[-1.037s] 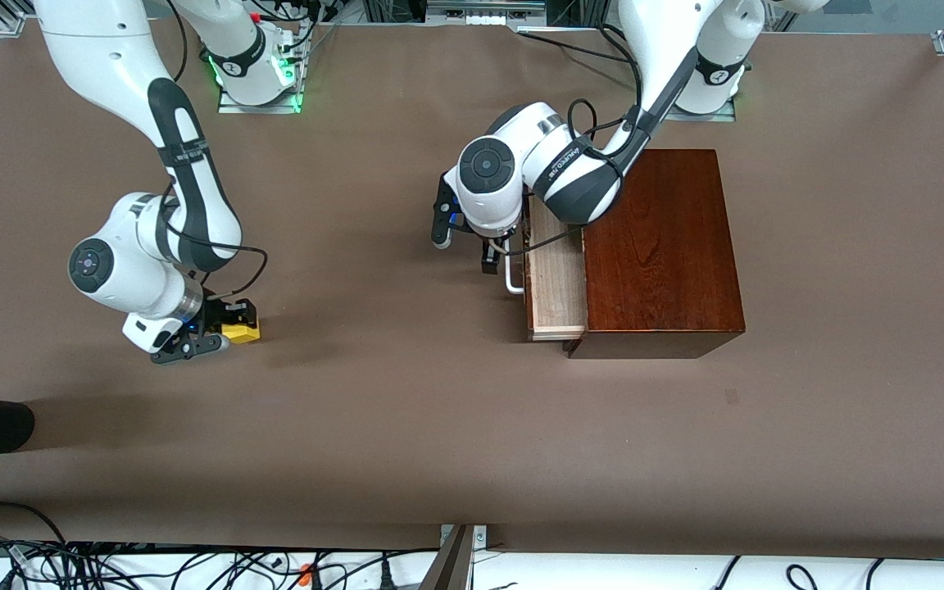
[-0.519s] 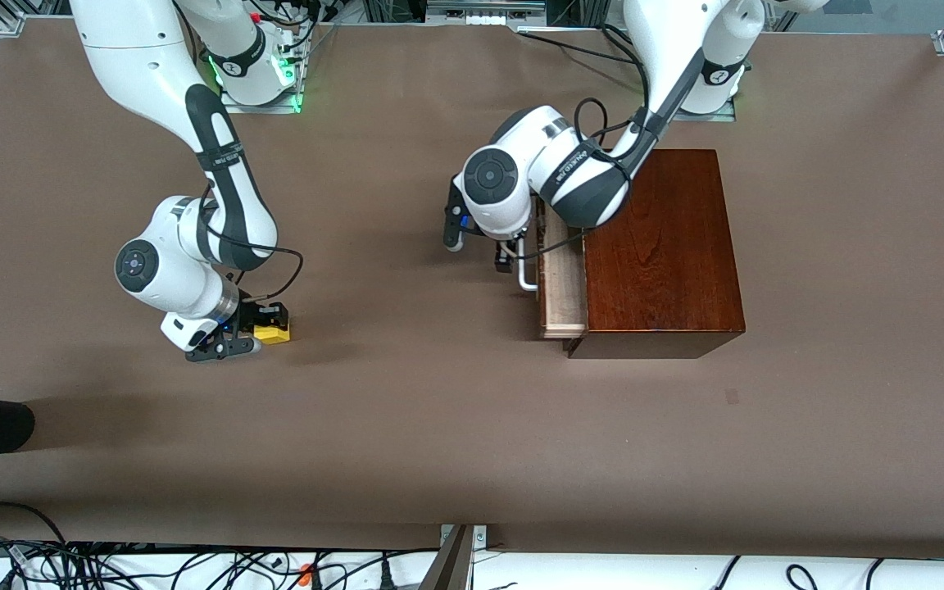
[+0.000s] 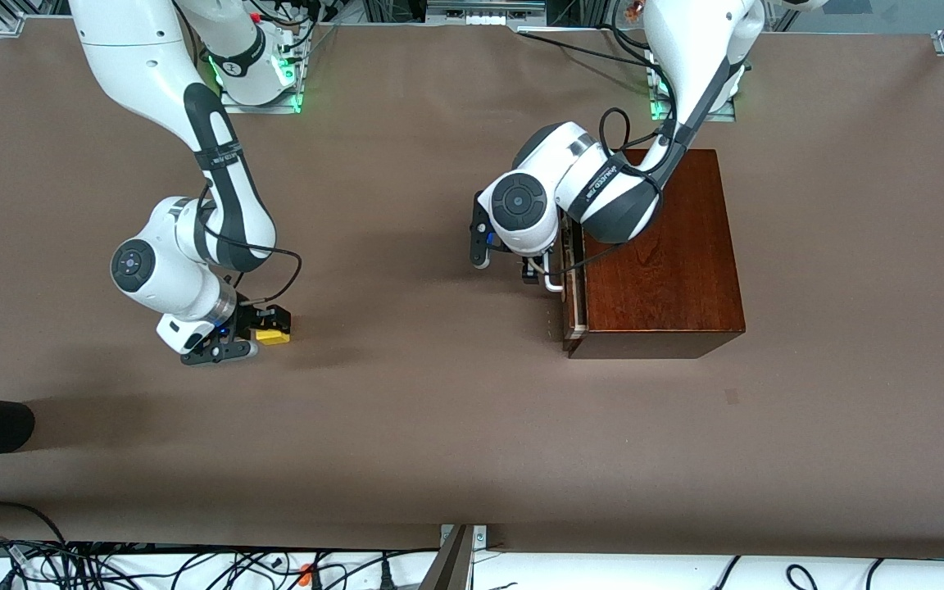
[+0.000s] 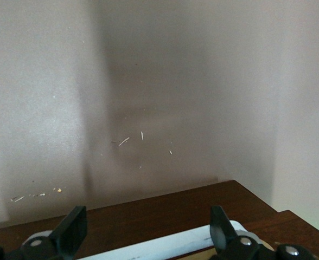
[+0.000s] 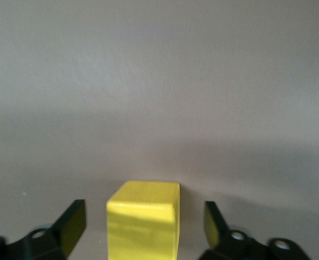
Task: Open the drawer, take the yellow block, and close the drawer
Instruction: 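Open the right gripper to set the yellow block on the table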
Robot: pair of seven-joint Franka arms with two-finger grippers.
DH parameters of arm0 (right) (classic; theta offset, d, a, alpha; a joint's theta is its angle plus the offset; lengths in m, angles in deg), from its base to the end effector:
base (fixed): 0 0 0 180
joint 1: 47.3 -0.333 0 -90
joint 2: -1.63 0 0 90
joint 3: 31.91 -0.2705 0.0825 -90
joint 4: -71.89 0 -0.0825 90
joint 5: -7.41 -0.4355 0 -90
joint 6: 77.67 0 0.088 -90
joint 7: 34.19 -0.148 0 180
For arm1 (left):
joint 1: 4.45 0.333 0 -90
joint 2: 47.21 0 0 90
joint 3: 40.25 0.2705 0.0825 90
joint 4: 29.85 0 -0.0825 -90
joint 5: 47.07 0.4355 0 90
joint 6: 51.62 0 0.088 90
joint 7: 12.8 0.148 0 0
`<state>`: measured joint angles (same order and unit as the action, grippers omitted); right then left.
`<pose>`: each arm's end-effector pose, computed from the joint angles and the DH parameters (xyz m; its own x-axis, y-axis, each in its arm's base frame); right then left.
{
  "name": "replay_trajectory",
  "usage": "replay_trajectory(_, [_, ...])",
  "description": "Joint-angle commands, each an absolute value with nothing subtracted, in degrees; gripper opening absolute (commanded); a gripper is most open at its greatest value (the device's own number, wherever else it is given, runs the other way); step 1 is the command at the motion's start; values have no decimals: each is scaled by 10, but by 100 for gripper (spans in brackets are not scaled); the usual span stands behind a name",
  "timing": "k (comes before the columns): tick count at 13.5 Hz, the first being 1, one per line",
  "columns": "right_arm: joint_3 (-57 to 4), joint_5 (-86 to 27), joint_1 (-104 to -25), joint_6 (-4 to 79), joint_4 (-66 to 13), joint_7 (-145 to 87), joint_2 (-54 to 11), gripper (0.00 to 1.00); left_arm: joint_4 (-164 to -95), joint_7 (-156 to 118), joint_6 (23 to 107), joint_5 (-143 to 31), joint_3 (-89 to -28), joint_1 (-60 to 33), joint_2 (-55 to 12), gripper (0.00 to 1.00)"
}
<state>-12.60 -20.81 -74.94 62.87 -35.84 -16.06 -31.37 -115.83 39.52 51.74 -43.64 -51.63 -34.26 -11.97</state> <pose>0.6455 0.0983 0.1022 0.9882 0.1350 0.0729 0.1435 -0.9812 -0.1287 0.5206 -0.4353 0.1899 -0.0831 -0.9879 -0.1306 -0.9614 0.0450 0.2714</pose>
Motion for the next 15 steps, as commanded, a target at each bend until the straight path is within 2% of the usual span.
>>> replay_trajectory(1, [-120, -219, -748, 622, -358, -159, -282, 100, -1169, 415, 502, -418, -513, -334, -142, 100])
replay_trajectory(6, [-97, -210, -754, 549, -322, -199, -254, 100, -1169, 415, 490, -417, -513, -323, -145, 100])
replay_trajectory(9, [-97, -119, -762, 529, -310, -306, -223, 100, -1169, 415, 490, -416, -513, -323, -145, 100])
replay_trajectory(12, [-98, -71, -764, 398, -210, -363, -222, 100, -1169, 415, 485, -408, -513, -319, -150, 100])
replay_trajectory(15, [-98, -47, -763, 330, -185, -357, -186, 100, -1169, 415, 485, -408, -513, -315, -150, 100])
